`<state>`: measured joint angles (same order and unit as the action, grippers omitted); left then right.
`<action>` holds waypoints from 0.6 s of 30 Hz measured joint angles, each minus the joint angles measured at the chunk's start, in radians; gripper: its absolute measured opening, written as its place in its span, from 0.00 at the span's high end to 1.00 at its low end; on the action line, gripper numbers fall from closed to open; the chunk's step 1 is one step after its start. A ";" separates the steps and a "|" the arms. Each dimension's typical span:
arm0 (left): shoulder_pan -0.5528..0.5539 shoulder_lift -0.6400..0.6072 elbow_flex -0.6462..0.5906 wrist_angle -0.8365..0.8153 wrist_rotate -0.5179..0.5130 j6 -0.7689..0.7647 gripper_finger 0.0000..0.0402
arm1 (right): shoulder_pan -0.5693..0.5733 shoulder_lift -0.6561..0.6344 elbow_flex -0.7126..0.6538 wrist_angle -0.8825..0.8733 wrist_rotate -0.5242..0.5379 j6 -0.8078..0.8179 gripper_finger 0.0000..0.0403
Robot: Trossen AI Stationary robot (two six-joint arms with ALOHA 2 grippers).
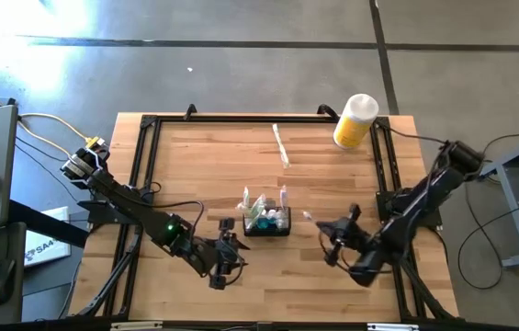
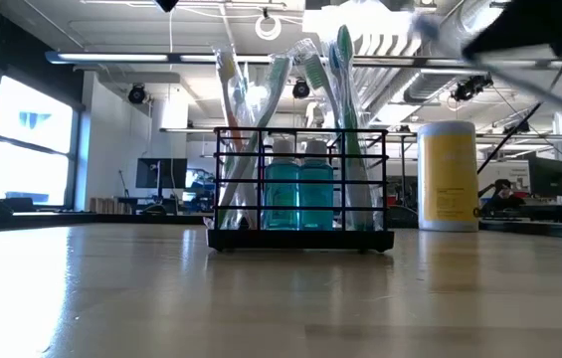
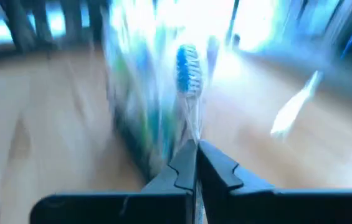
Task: Pick & Place toothbrushing station
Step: Put the blue toothbrush into the wire organizer
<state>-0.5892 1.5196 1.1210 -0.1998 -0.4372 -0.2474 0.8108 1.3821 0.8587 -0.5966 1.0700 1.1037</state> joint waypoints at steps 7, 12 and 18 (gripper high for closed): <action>0.000 0.000 0.000 0.033 -0.010 0.146 0.56 | 0.120 -0.007 -0.053 0.014 0.496 -0.113 0.99; 0.014 -0.012 0.000 0.032 -0.031 0.208 0.56 | 0.091 -0.004 -0.098 -0.039 0.498 0.040 0.99; 0.038 -0.064 -0.001 0.006 -0.031 0.223 0.56 | 0.045 -0.022 -0.098 0.081 0.493 -0.169 0.99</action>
<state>-0.5510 1.4552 1.1202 -0.1934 -0.4678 -0.0239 0.8555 1.3604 0.7609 -0.5157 1.5627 0.9348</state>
